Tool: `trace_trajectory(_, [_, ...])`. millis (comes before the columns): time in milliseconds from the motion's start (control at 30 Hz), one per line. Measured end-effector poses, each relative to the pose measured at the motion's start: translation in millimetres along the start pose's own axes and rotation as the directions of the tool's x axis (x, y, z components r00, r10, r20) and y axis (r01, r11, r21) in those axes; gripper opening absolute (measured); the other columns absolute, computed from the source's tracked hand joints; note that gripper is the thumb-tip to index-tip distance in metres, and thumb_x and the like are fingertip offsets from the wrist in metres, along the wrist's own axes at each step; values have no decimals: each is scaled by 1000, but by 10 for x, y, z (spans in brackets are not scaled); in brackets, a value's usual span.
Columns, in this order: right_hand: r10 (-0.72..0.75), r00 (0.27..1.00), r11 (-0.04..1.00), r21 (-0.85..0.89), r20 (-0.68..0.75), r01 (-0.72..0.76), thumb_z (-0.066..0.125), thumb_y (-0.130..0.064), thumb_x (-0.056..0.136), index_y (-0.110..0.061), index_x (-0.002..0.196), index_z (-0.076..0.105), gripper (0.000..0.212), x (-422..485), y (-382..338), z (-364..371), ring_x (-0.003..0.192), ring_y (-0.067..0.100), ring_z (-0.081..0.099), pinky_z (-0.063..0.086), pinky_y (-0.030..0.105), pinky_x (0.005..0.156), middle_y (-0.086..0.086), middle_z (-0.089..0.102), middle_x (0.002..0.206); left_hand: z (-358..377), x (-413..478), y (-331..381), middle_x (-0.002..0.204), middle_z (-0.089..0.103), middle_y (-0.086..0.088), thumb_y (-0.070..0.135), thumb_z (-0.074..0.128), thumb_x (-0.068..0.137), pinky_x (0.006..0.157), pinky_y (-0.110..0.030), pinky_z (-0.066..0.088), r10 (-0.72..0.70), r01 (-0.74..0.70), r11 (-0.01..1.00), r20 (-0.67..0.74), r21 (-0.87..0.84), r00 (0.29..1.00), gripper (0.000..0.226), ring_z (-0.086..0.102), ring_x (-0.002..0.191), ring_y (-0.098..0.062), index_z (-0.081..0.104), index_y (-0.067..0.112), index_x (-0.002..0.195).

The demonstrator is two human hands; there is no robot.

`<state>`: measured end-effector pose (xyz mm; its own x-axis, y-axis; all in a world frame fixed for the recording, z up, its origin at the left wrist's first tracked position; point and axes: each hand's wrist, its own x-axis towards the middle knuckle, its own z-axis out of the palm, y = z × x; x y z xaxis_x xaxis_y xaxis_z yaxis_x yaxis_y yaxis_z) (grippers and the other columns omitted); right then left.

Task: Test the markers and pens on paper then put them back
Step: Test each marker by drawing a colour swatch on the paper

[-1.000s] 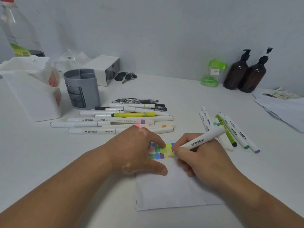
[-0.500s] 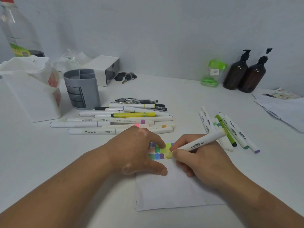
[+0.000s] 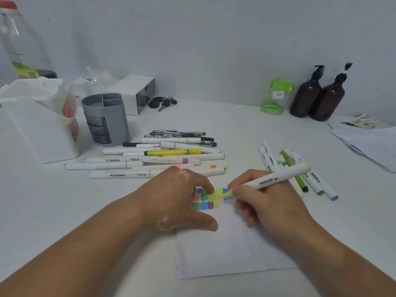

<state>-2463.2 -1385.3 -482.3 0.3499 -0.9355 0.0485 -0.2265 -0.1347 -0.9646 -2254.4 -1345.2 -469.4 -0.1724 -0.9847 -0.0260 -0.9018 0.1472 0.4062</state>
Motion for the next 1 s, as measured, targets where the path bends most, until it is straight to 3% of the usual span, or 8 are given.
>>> trace_trajectory(133, [12,990,956,292,-142,30,69,-2,87,-17,70,71,23,74,-33,-151,47,18,51,43,24,41,10,61,58,-41,8,-82,70,58,15,52,74,77,60,-19,39,-58,14,966,-167,-257,984,33,53,68,-1,57,43,104])
trace_trajectory(200, [9,989,943,329,-149,41,71,-3,86,-18,67,70,25,90,-40,-211,47,16,50,41,23,41,7,59,57,-46,36,-117,70,56,11,28,60,91,64,-25,44,-141,14,850,-201,-527,969,14,50,61,-4,54,40,96])
trace_trajectory(300, [-3,997,919,392,-73,32,84,-13,68,-18,71,74,11,105,-63,-246,50,14,51,42,22,43,5,56,59,-21,45,-69,77,57,3,18,49,82,66,-39,48,-200,7,611,-145,-791,969,20,48,66,-17,57,34,93])
trace_trajectory(367, [11,1000,878,479,-29,5,82,-6,65,-15,76,77,14,111,-50,-262,52,16,53,45,23,45,8,58,62,3,45,-58,88,70,4,15,47,78,64,-37,48,-182,-22,579,-155,-815,971,29,50,70,-22,57,31,100])
trace_trajectory(500, [13,999,807,590,-41,14,67,-9,72,-14,72,71,7,117,-60,-291,50,18,52,44,25,42,10,58,61,24,42,-78,107,75,-2,9,49,104,64,-29,55,-111,-58,554,-143,-830,984,18,59,72,-27,52,24,113])
trace_trajectory(633, [-40,997,852,518,-69,70,76,-14,65,-16,71,73,7,115,-75,-291,50,15,52,42,22,42,8,58,60,20,47,-56,102,77,0,23,60,100,57,-29,52,-34,-128,607,-187,-784,982,2,62,63,-22,59,21,101])
trace_trajectory(800, [-63,998,854,515,-31,70,68,-11,75,-16,76,76,10,102,-49,-264,52,17,55,45,24,44,10,60,62,18,42,9,85,77,-3,21,71,92,56,-20,52,-41,-149,652,-231,-744,972,18,56,56,-9,73,39,95])
trace_trajectory(1000, [-105,994,866,495,27,78,72,-12,74,-16,78,76,7,86,-64,-246,52,17,55,45,24,45,10,61,62,31,45,43,90,69,-21,25,73,88,59,-24,58,-57,-122,646,-207,-754,977,18,58,62,-12,74,41,97])
